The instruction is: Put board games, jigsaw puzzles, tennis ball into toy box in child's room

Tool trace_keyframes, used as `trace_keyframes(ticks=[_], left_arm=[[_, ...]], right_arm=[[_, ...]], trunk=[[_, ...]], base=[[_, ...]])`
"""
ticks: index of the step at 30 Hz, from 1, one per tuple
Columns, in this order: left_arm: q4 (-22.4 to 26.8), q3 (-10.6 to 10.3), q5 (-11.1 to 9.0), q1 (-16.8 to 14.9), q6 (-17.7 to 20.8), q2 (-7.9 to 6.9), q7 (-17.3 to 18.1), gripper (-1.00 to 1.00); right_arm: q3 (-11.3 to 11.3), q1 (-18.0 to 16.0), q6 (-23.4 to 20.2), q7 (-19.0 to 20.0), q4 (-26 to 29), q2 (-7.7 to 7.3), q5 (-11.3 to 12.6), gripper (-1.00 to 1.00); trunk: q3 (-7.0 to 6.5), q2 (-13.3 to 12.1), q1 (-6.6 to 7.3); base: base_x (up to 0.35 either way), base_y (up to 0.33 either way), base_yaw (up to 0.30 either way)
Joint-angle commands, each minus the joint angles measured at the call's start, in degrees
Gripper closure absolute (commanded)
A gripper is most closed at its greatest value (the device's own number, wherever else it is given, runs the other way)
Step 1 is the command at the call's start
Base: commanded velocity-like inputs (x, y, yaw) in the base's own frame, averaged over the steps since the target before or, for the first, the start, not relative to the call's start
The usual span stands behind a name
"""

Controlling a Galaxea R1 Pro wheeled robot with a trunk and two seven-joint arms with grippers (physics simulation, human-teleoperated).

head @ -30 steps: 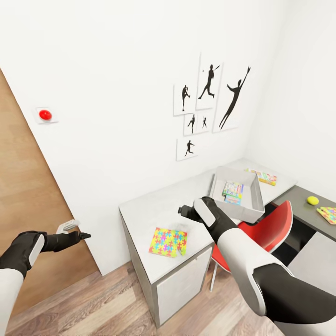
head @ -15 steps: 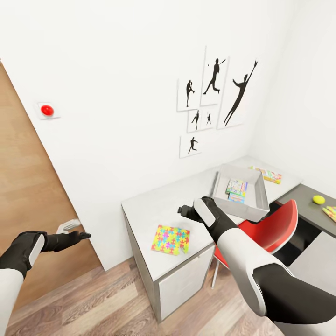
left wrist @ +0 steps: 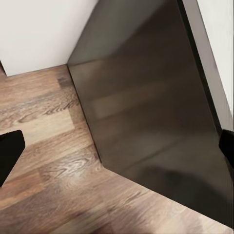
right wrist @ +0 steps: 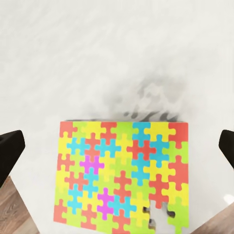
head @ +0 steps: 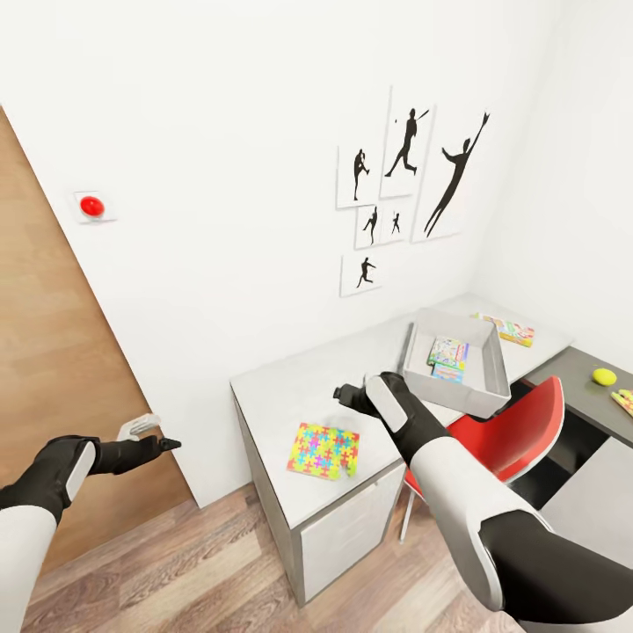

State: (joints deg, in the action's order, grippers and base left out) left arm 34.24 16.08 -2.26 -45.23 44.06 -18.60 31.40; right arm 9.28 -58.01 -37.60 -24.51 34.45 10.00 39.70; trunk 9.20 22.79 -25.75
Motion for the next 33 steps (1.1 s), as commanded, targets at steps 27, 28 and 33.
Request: trace_keyframes(ticks=[27,28,33], left_arm=[[0.0,0.2,-0.4,0.0,0.5,0.51,0.3,-1.0],[0.0,0.2,-0.4,0.0,0.5,0.51,0.4,-1.0],[0.0,0.3,-0.4,0.0,0.6,0.5,0.4,-1.0]], right_arm=[[0.2,1.4,-0.1,-0.4,2.9,0.0,0.5,-1.0],[0.2,1.4,-0.1,-0.5,2.9,0.0,0.5,-1.0],[0.2,1.4,-0.4,-0.5,2.9,0.0,0.5,-1.0]], trunk=[[0.28,0.1,-0.04],[0.35,0.1,-0.04],[0.74,0.1,-0.04]], base=[[0.027,0.015,0.001],[0.008,0.004,0.03],[0.003,0.002,0.051]])
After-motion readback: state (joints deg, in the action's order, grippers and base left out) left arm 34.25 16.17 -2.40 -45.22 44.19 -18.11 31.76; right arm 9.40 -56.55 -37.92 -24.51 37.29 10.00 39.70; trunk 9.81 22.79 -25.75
